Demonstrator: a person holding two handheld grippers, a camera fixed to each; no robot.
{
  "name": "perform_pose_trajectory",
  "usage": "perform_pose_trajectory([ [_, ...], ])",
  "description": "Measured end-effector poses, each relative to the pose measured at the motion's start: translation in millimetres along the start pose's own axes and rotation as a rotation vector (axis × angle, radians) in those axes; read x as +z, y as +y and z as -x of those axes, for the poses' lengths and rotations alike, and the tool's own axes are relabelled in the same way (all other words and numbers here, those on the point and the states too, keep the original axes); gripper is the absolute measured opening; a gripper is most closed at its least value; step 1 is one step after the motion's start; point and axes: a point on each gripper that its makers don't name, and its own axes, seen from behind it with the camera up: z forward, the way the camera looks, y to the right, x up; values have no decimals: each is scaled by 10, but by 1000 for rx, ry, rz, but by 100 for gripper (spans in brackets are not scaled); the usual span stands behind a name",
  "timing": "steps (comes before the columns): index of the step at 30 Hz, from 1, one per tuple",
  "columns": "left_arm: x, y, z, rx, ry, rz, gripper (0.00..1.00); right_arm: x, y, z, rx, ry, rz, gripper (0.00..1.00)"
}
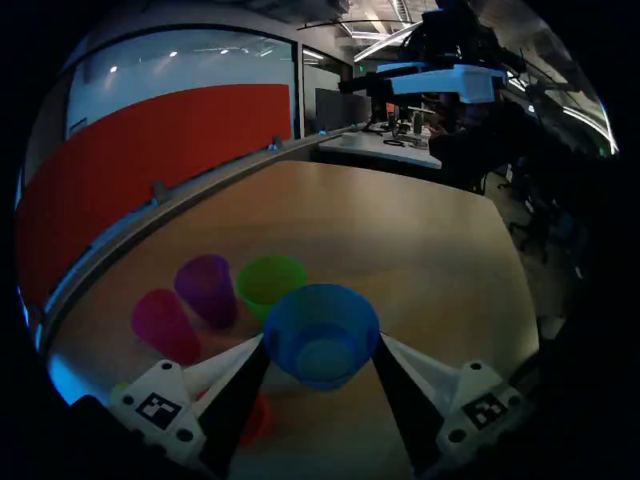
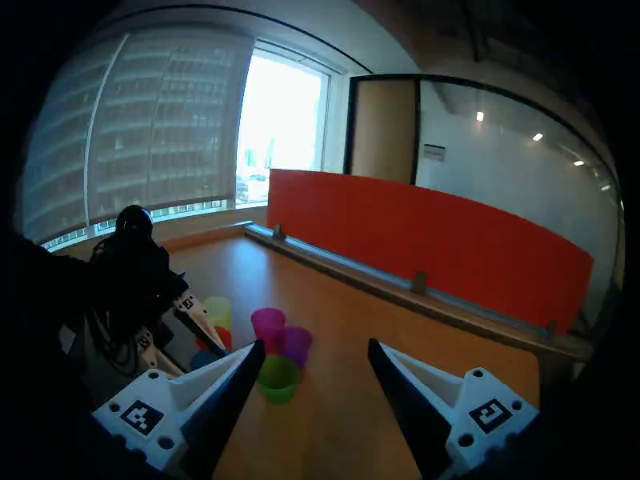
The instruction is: Pour water
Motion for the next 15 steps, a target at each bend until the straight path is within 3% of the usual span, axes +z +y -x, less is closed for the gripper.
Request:
perform_pose_trajectory([
  [15, -476, -216, -265, -7, 89, -59, 85, 52, -71, -50, -3, 6, -6, 100],
])
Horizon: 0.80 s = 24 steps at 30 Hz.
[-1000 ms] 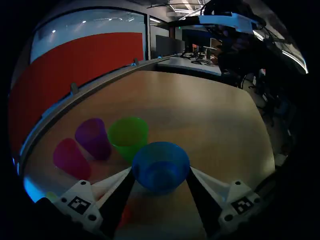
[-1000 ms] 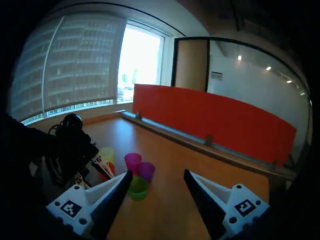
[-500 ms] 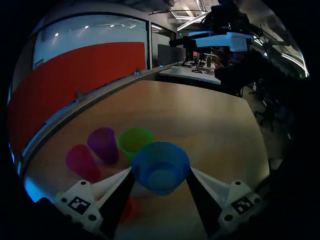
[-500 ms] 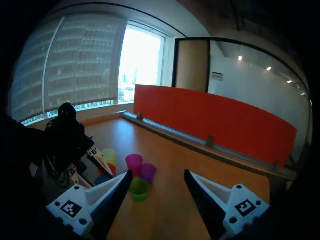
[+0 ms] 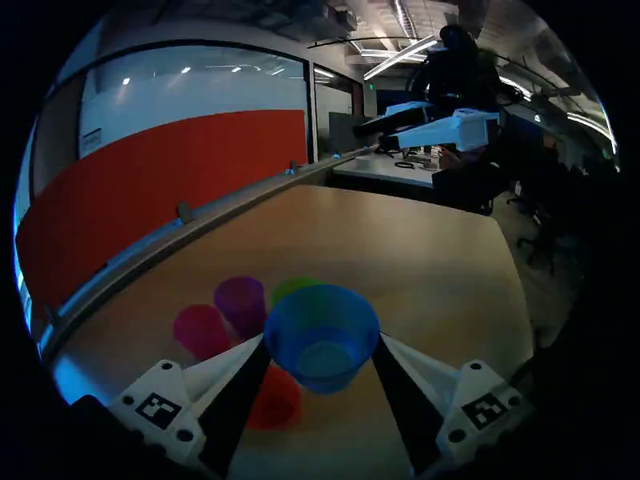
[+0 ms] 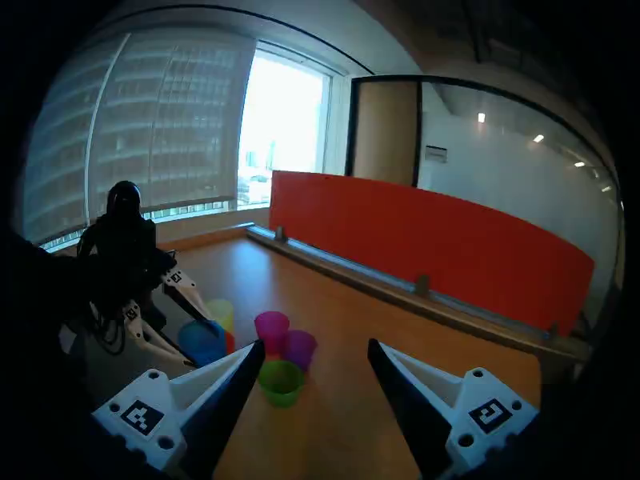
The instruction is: Pour water
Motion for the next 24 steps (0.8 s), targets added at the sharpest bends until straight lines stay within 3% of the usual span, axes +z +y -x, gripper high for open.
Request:
perform_pose_trajectory([
  [24, -725, -456, -488, -19, 153, -113, 85, 167, -174, -69, -6, 8, -34, 100],
])
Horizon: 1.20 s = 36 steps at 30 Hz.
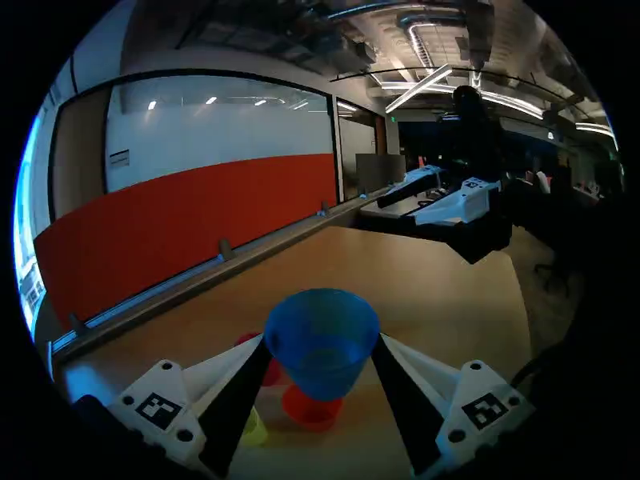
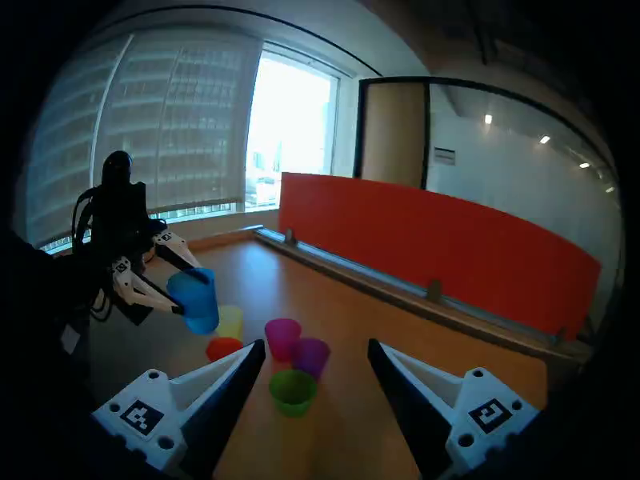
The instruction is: Pour water
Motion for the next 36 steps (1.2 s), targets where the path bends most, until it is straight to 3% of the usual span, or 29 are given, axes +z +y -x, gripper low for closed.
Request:
perform_pose_trajectory([
  [14, -280, -213, -244, -43, 92, -34, 86, 92, -48, -8, 4, 0, -14, 99],
  [36, -434, -468, -362, -57, 128, -80, 86, 248, -93, 36, 14, -4, -40, 99],
])
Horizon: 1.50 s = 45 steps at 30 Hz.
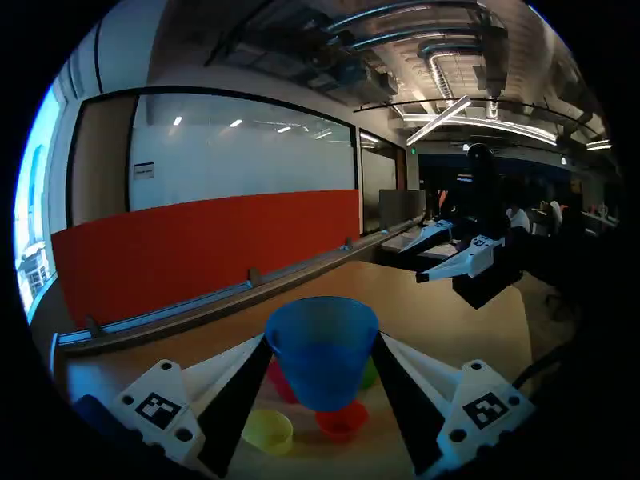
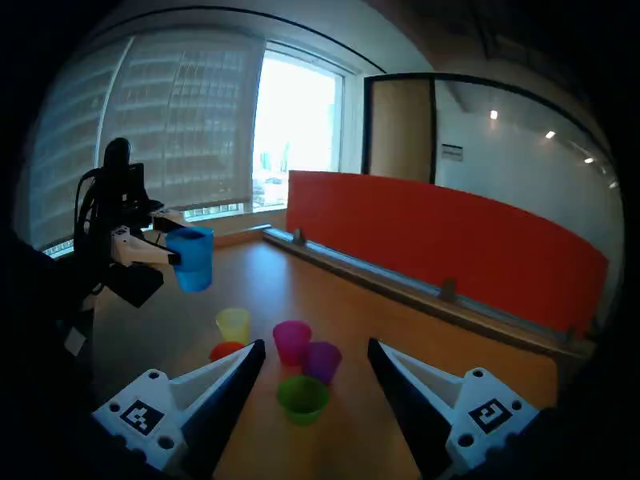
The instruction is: Pour water
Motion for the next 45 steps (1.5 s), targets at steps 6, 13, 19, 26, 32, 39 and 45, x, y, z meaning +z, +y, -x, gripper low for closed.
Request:
perform_pose_trajectory([
  [6, -49, -90, -28, 7, 0, -20, 86, 83, -1, 94, 5, -13, -7, 99],
  [13, -91, -153, 0, 16, -6, -34, 86, 196, -3, 265, 6, -44, -17, 100],
  [19, -109, -182, 41, 23, -13, -43, 86, 296, -26, 419, 1, -76, -28, 100],
  [26, -120, -191, 88, 28, -19, -47, 86, 415, -66, 644, 0, -121, -44, 100],
  [32, -130, -199, 123, 26, -16, -51, 86, 511, -99, 842, -9, -160, -60, 100],
  [39, -169, -235, 144, 25, -14, -63, 86, 604, -118, 1074, -23, -206, -71, 100],
  [45, -205, -260, 131, 22, -9, -70, 86, 674, -158, 1255, -19, -240, -82, 100],
])
